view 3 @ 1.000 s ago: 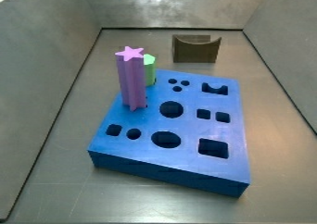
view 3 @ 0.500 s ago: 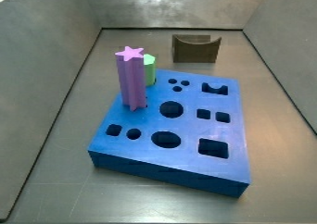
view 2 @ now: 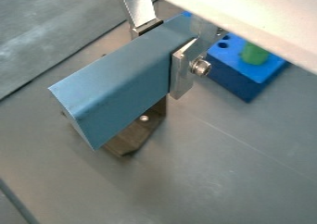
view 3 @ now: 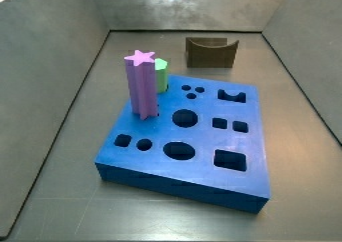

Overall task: Pick up the rectangle object. Move up. Place the rectangle object on the fixture. Regrasp the rectangle object. Move to above the board. Insert the rectangle object.
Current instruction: Place the rectangle object on the fixture.

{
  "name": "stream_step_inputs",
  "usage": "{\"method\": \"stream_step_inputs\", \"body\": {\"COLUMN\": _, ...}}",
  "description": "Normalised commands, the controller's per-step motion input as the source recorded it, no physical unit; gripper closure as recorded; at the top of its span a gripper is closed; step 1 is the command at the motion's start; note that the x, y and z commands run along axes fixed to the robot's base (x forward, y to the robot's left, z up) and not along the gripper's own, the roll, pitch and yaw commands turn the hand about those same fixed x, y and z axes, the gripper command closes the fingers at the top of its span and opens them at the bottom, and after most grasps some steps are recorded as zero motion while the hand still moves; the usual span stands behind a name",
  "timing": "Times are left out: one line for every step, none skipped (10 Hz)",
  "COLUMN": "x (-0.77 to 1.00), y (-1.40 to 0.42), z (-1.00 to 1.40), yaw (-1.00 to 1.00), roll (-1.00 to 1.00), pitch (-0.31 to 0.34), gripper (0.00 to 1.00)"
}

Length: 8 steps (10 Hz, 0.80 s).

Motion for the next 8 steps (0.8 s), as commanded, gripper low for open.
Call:
{"method": "stream_step_inputs", "body": {"x": 1.00, "y": 0.12, "z": -0.09, "yaw": 0.08, "roll": 0.10, "pitch": 0.026, "gripper": 1.00}}
{"method": "stream_step_inputs", "body": {"x": 1.00, "y": 0.11, "z": -0.09, "yaw": 0.06, "roll": 0.08, "pitch": 0.043, "gripper": 1.00}}
{"method": "stream_step_inputs", "body": {"x": 1.00, "y": 0.10, "z": -0.08, "yaw": 0.05, "roll": 0.07, "pitch": 0.054, "gripper": 1.00}}
{"method": "stream_step_inputs", "body": {"x": 1.00, "y": 0.09, "z": -0.07, "yaw": 0.04, "roll": 0.04, "pitch": 0.079, "gripper": 1.00}}
{"method": "stream_step_inputs", "body": {"x": 1.00, "y": 0.08, "z": -0.07, "yaw": 0.04, "roll": 0.03, "pitch": 0.102, "gripper": 1.00}}
{"method": "stream_step_inputs", "body": {"x": 0.84, "y": -0.67, "z": 0.35, "yaw": 0.15, "roll": -1.00, "pitch": 0.067, "gripper": 1.00}}
{"method": "stream_step_inputs", "body": {"x": 0.76, "y": -0.67, "z": 0.36, "yaw": 0.15, "roll": -1.00, "pitch": 0.071, "gripper": 1.00}}
{"method": "stream_step_inputs", "body": {"x": 0.59, "y": -0.39, "z": 0.23, "yaw": 0.14, "roll": -1.00, "pitch": 0.092, "gripper": 1.00}}
